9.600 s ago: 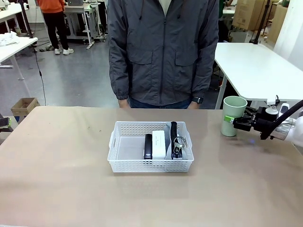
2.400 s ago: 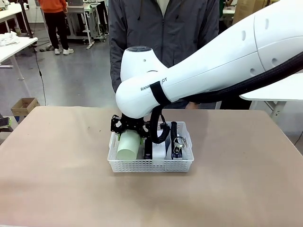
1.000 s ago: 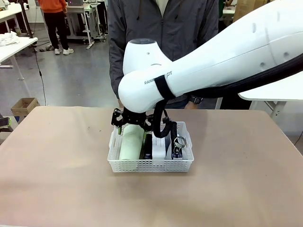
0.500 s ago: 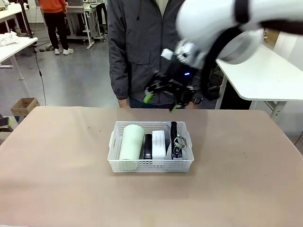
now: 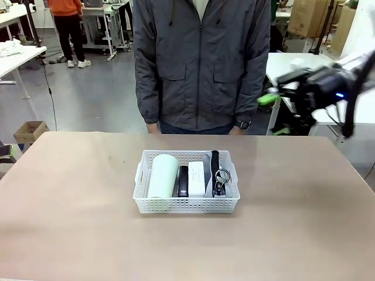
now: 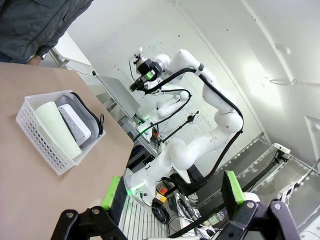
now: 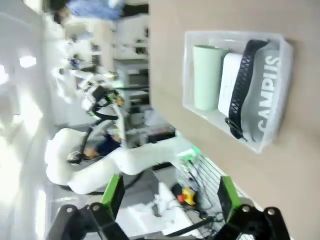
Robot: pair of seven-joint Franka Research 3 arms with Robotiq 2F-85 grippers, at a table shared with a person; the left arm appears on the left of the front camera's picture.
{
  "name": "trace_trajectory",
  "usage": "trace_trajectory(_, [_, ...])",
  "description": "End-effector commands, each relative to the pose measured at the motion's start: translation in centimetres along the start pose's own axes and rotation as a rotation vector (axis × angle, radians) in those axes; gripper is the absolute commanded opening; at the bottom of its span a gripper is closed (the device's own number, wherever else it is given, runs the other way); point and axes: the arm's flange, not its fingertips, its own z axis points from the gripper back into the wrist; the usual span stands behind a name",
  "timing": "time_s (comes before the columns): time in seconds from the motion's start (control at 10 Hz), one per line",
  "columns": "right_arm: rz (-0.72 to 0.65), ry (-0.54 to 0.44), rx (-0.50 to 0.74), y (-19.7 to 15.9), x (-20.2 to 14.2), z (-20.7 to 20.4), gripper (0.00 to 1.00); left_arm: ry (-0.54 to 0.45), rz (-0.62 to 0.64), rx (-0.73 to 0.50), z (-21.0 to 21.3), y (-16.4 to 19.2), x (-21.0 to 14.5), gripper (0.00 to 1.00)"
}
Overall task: Efficiently arrange items inside the basket to fit them all.
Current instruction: Pick up the Reusable plastic cup and place it inside the Organizing basket.
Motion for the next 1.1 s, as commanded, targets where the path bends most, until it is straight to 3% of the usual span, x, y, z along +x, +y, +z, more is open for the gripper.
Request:
trace_trajectory(0.0, [-0.048,-0.191,0.118,-5.2,-4.0,2.4,1.00,-0.020,0.013,0.000,-1.3,-0.7,-0.8,1.00])
trace_trajectory(0.1, [-0.012,-0.264,0.179,-7.3,-5.9,3.3,1.00,-0.020,0.013,0.000,-1.3,-0.7,-0.8,1.00])
trace_trajectory(0.3, [-0.111,-0.317,0.202,-10.4,-7.5,3.1,1.00,-0.020,0.013,0.000,-1.3,-0.7,-0.8,1.00])
trace_trajectory(0.4, [-0.123,-0.274,0.149,-10.2,-6.7,1.7,1.00,-0.020,0.013,0.000,-1.3,-0.7,-0.8,1.00])
trace_trajectory(0.5, [-0.108,-0.280,0.191,-10.2,-6.3,5.6,1.00,-0.020,0.013,0.000,-1.3,-0.7,-0.8,1.00])
trace_trajectory(1.0, [-0.108,-0.280,0.191,-10.2,-6.3,5.6,1.00,-0.020,0.013,0.000,-1.3,-0.7,-0.8,1.00])
